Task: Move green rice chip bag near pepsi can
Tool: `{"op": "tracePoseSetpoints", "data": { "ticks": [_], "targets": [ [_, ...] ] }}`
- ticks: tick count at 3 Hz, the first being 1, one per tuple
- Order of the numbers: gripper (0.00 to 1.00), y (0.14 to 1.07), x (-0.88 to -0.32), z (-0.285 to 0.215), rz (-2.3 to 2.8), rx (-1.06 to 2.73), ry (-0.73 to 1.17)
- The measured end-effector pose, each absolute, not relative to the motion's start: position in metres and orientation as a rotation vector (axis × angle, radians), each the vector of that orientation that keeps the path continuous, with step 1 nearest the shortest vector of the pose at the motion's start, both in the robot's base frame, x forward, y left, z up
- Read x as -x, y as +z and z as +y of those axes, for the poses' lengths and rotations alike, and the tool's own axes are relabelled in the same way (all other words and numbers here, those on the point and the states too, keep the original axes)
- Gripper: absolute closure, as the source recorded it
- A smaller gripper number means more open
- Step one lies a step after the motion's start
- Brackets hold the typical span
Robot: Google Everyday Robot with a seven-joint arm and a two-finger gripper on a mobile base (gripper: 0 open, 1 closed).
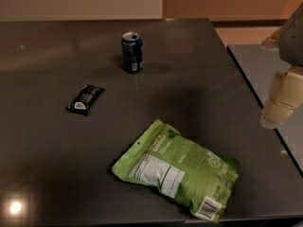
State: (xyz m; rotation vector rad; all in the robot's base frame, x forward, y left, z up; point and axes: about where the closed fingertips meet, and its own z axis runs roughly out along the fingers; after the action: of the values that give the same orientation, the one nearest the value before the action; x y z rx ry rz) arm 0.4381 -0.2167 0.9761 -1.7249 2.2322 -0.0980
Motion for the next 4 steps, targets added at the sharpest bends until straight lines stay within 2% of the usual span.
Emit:
{"op": "tracePoseSetpoints", "data": {
  "ticks": [2, 4],
  "targets": [
    [0.00, 0.976, -0.437, -0.216, 2.231, 1.727, -0.097],
    [0.00, 0.956, -0.377, -0.162, 2.126, 1.866, 0.035]
  ]
}}
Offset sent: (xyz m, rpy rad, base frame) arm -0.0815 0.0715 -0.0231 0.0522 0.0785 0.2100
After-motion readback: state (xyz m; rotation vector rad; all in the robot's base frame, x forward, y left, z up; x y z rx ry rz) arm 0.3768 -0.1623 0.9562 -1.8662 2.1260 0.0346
